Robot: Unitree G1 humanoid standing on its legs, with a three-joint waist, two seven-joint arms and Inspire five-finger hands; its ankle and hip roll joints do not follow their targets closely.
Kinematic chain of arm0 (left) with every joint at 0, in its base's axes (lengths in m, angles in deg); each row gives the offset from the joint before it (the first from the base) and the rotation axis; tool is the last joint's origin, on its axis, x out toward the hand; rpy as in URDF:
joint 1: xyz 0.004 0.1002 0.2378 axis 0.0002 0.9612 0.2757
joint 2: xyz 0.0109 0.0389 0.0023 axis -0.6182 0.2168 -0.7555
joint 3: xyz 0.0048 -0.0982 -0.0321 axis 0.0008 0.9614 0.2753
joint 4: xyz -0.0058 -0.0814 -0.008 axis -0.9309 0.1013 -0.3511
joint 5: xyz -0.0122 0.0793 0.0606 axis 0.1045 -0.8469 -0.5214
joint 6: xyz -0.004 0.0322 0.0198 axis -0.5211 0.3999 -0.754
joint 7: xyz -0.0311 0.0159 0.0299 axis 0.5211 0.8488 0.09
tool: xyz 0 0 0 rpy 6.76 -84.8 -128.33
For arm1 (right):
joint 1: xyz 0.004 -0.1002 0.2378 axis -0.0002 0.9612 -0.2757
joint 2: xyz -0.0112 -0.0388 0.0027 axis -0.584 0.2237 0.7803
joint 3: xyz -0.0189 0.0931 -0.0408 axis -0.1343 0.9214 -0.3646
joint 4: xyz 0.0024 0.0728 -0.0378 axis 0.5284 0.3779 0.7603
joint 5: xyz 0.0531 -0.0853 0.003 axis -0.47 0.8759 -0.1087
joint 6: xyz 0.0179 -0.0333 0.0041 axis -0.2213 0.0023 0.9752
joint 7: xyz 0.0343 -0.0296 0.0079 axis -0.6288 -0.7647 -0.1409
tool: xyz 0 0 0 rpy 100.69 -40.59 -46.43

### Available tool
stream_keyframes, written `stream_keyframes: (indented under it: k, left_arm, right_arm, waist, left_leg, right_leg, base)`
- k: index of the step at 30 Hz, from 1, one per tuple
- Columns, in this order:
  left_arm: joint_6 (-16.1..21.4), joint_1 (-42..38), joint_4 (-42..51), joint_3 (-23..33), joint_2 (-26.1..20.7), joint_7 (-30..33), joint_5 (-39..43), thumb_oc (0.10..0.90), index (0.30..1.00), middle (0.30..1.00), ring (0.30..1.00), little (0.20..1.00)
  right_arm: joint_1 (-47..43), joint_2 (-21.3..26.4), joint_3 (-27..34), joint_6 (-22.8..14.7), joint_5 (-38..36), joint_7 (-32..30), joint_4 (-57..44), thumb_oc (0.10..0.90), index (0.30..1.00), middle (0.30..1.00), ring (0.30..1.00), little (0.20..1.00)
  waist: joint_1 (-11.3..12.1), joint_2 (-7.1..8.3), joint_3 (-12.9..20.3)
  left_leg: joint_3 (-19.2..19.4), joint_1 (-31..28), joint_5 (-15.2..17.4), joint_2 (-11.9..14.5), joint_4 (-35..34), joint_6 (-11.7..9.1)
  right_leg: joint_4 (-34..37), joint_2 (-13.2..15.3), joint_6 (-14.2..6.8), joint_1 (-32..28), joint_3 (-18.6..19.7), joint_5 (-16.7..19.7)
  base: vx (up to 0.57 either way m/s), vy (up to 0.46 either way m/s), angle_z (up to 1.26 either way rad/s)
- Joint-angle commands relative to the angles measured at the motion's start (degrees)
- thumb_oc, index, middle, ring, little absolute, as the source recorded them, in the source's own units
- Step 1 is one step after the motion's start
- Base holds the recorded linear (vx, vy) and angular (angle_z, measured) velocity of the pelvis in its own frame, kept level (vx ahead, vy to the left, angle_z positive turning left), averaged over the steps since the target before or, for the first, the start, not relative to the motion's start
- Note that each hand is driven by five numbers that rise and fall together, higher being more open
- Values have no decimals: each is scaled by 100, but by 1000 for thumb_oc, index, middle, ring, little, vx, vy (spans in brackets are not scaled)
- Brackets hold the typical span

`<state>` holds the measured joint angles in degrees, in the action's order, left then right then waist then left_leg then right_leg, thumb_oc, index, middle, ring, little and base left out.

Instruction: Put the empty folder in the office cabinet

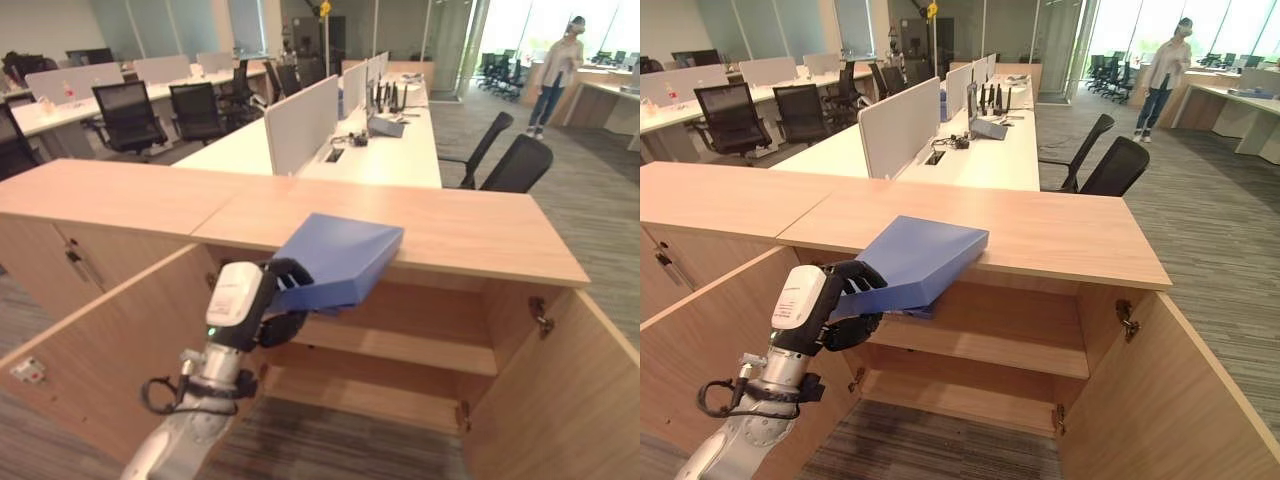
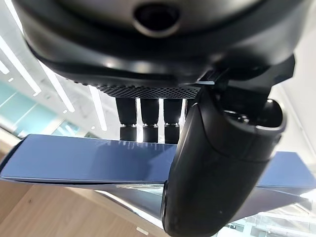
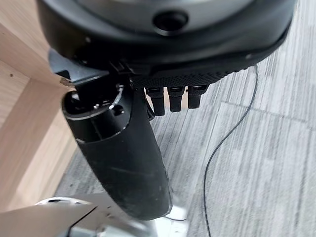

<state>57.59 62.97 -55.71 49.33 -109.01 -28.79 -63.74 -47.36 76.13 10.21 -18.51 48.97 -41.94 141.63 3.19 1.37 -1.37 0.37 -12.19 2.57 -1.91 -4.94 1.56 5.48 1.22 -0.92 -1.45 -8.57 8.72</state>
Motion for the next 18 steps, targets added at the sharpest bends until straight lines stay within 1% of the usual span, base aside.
stream_keyframes:
  k: [1, 2, 3, 4, 5, 6, 7, 9, 10, 11, 12, 13, 16, 18]
  left_arm:
    - [90, 93, 298, 16, -79, -743, 1275, 400, 300, 300, 300, 300]
    - [18, 130, 308, -318, 57, -1722, 3121, 400, 300, 300, 300, 300]
    - [-151, 193, 314, -306, 95, -2191, 4237, 400, 300, 300, 300, 300]
    - [-279, 219, 359, -227, 3, -2422, 5065, 400, 300, 300, 300, 300]
    - [-354, 266, 540, -97, -214, -2640, 5423, 400, 300, 300, 300, 300]
    - [-366, 283, 559, -77, -224, -2646, 5435, 400, 300, 300, 300, 300]
    - [-529, 282, 752, -96, -607, -2972, 6147, 400, 300, 300, 300, 300]
    - [-786, 189, 727, -194, -826, -3260, 6995, 400, 300, 300, 300, 300]
    - [-784, 181, 722, -198, -829, -3263, 7000, 400, 300, 300, 300, 300]
    - [-936, 136, 814, -321, -912, -3475, 7473, 400, 300, 300, 300, 300]
    - [-1140, -69, 768, -655, -983, -3671, 8159, 400, 300, 300, 300, 300]
    - [-1203, -191, 769, -807, -1015, -3731, 8399, 400, 300, 300, 300, 300]
    - [-1158, -296, 731, -936, -1120, -3716, 8504, 400, 300, 300, 300, 300]
    - [-1038, -219, 599, -889, -1203, -3568, 8342, 400, 300, 300, 300, 300]
  right_arm:
    - [-451, 205, -126, -159, 51, -181, -43, 800, 900, 900, 900, 900]
    - [-508, 291, -180, -70, 126, -13, -41, 800, 900, 900, 900, 900]
    - [-549, 366, -166, -23, 154, 97, -47, 800, 900, 900, 900, 900]
    - [-604, 407, -178, 9, 178, 194, -56, 800, 900, 900, 900, 900]
    - [-659, 408, -213, 16, 201, 286, -73, 800, 900, 900, 900, 900]
    - [-661, 401, -219, 16, 201, 288, -72, 800, 900, 900, 900, 900]
    - [-728, 385, -331, 17, 296, 444, -73, 800, 900, 900, 900, 900]
    - [-777, 343, -449, 0, 369, 565, -67, 800, 900, 900, 900, 900]
    - [-779, 341, -445, -1, 369, 565, -65, 800, 900, 900, 900, 900]
    - [-805, 305, -528, -20, 422, 633, -59, 800, 900, 900, 900, 900]
    - [-822, 267, -655, -68, 447, 683, -44, 800, 900, 900, 900, 900]
    - [-818, 247, -697, -86, 450, 700, -28, 800, 900, 900, 900, 900]
    - [-789, 241, -742, -116, 468, 692, -2, 800, 900, 900, 900, 900]
    - [-723, 246, -718, -130, 471, 627, 68, 800, 900, 900, 900, 900]
  waist:
    - [-80, -44, -197]
    - [-98, -87, -215]
    - [-110, -123, -215]
    - [-119, -139, -200]
    - [-110, -152, -197]
    - [-114, -145, -199]
    - [-97, -164, -195]
    - [-93, -168, -197]
    - [-89, -167, -200]
    - [-87, -167, -196]
    - [-104, -157, -190]
    - [-114, -152, -188]
    - [-117, -137, -188]
    - [-104, -122, -179]
  left_leg:
    - [-284, 184, 260, -119, -6, -12]
    - [-278, 161, 269, -114, -6, -7]
    - [-269, 153, 256, -111, -6, -4]
    - [-267, 178, 224, -115, -6, -3]
    - [-270, 168, 226, -110, -6, -3]
    - [-269, 165, 227, -110, -6, -3]
    - [-271, 157, 228, -114, -6, -9]
    - [-269, 152, 224, -115, -6, -17]
    - [-268, 151, 225, -115, -6, -17]
    - [-266, 155, 226, -114, -6, -19]
    - [-273, 157, 224, -112, -6, -19]
    - [-271, 156, 225, -111, -6, -20]
    - [-268, 153, 228, -107, -6, -23]
    - [-260, 152, 231, -103, -6, -32]
  right_leg:
    - [-48, -49, -378, -519, 32, -945]
    - [-48, -45, -382, -552, 20, -951]
    - [-48, -38, -380, -559, 21, -939]
    - [-48, -28, -377, -535, 21, -915]
    - [-48, -30, -376, -540, 30, -912]
    - [-48, -31, -376, -542, 31, -912]
    - [-48, -34, -370, -544, 51, -897]
    - [-48, -42, -362, -547, 76, -886]
    - [-48, -43, -362, -548, 77, -886]
    - [-48, -45, -363, -545, 94, -880]
    - [-48, -51, -359, -546, 113, -876]
    - [-48, -55, -356, -547, 116, -877]
    - [-48, -59, -355, -545, 131, -873]
    - [-48, -58, -360, -550, 140, -878]
  base:
    - [-2, 8, 5]
    - [-5, 19, 7]
    - [-13, 21, 11]
    - [-11, 17, 8]
    - [-9, 6, 5]
    - [0, 0, 0]
    - [0, 0, 0]
    - [0, 0, 0]
    - [0, 0, 0]
    - [0, 0, 0]
    - [-9, -22, -7]
    - [-5, -18, -8]
    - [-5, -10, -5]
    - [-4, -12, -6]
